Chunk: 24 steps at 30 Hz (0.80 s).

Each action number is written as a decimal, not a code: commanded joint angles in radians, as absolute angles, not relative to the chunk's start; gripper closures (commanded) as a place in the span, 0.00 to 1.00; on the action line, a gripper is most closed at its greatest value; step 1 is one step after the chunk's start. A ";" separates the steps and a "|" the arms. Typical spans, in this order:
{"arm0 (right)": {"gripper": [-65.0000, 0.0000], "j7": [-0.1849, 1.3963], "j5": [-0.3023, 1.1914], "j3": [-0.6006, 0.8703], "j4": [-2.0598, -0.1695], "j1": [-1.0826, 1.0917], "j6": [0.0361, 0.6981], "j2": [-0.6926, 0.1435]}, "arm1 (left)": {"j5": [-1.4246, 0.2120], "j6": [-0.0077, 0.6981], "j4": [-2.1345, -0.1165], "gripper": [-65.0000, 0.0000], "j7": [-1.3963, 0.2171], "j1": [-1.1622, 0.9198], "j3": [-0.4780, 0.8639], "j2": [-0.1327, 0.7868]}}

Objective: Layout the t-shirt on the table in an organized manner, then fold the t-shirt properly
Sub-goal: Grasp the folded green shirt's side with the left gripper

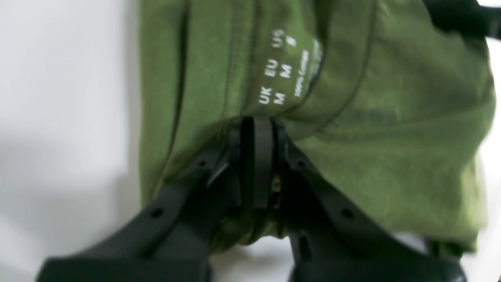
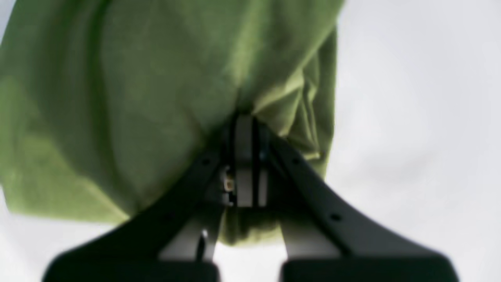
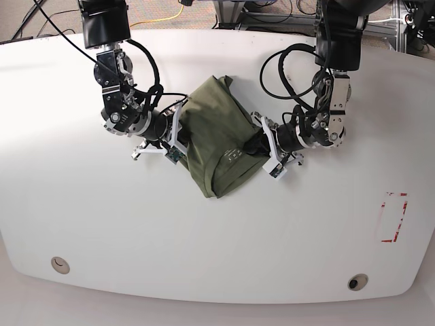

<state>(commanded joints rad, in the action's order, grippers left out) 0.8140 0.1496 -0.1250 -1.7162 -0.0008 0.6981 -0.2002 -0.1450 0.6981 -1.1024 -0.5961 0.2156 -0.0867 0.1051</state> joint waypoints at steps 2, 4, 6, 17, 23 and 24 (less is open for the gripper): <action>0.98 0.845 0.148 -0.125 -1.764 -0.015 0.698 -0.188 | -0.145 0.698 -1.099 0.96 -0.590 0.234 -0.085 0.107; 0.98 0.883 0.148 -0.125 -1.814 -0.019 0.698 -0.179 | -0.147 0.698 -1.109 0.96 -0.590 0.248 -0.084 0.122; 0.98 0.924 0.148 -0.125 -1.879 -0.019 0.698 -0.177 | -0.150 0.698 -1.153 0.96 -0.591 0.251 -0.084 0.143; 0.98 1.007 0.147 -0.125 -1.905 0.110 0.698 -0.182 | -0.150 0.698 -1.600 0.96 -0.751 0.150 -0.084 0.134; 0.98 0.977 0.154 -0.128 -1.762 0.196 0.698 -0.163 | -0.147 0.698 -1.661 0.96 -0.753 0.076 -0.088 0.088; 0.98 0.954 0.150 -0.128 -1.733 0.206 0.698 -0.151 | -0.147 0.698 -1.662 0.96 -0.754 0.067 -0.088 0.076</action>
